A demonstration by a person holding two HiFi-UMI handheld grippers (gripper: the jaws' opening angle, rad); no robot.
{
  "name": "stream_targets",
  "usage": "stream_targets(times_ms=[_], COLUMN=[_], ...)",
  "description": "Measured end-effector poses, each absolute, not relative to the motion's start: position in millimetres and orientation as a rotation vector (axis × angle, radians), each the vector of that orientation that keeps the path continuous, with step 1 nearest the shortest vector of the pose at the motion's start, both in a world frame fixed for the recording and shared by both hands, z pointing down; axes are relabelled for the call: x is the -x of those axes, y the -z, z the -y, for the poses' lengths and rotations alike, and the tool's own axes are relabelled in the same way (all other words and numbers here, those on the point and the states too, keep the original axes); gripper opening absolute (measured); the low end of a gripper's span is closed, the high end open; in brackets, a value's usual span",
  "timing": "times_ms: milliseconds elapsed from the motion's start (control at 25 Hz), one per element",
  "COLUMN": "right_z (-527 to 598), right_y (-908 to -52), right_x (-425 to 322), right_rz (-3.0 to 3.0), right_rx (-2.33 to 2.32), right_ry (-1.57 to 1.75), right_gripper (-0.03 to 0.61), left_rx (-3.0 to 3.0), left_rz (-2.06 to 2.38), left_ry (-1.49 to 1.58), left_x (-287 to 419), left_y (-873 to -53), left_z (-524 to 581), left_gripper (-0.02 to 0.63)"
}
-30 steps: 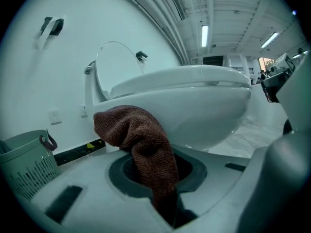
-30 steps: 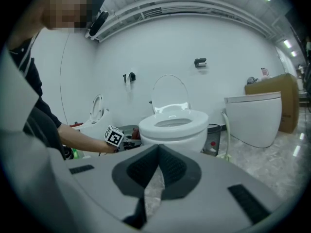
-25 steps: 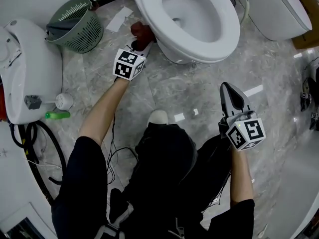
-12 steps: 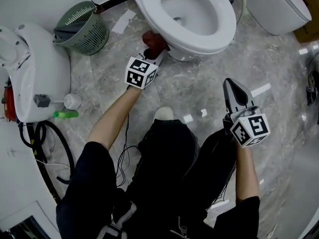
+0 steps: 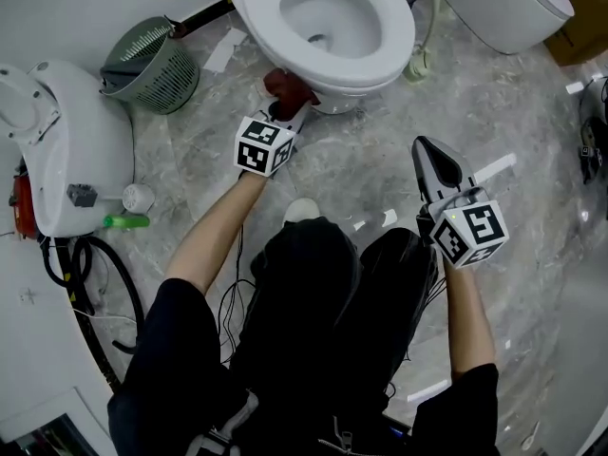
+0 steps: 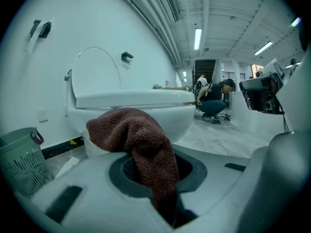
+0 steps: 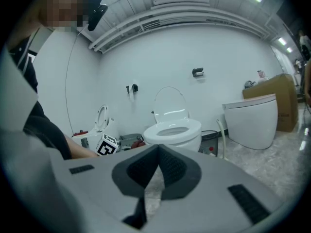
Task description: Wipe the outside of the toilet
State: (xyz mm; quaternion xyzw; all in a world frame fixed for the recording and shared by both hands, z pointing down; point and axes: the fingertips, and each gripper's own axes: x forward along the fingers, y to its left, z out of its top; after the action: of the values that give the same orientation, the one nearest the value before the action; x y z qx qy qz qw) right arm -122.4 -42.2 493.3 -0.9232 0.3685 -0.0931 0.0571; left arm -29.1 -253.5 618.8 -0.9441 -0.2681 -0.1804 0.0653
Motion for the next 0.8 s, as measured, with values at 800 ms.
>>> stream_targets(times_ms=[800], right_z=[-48], right_y=[-490], right_x=[89], right_rz=[-1.013], right_rx=[2.866], right_ry=[0.292], right_gripper=[0.002], left_rx=[2.917], left_rz=[1.235], left_ry=[0.345], left_x=[46], left_y=[-583], left_z=[73], left_gripper=[0.074])
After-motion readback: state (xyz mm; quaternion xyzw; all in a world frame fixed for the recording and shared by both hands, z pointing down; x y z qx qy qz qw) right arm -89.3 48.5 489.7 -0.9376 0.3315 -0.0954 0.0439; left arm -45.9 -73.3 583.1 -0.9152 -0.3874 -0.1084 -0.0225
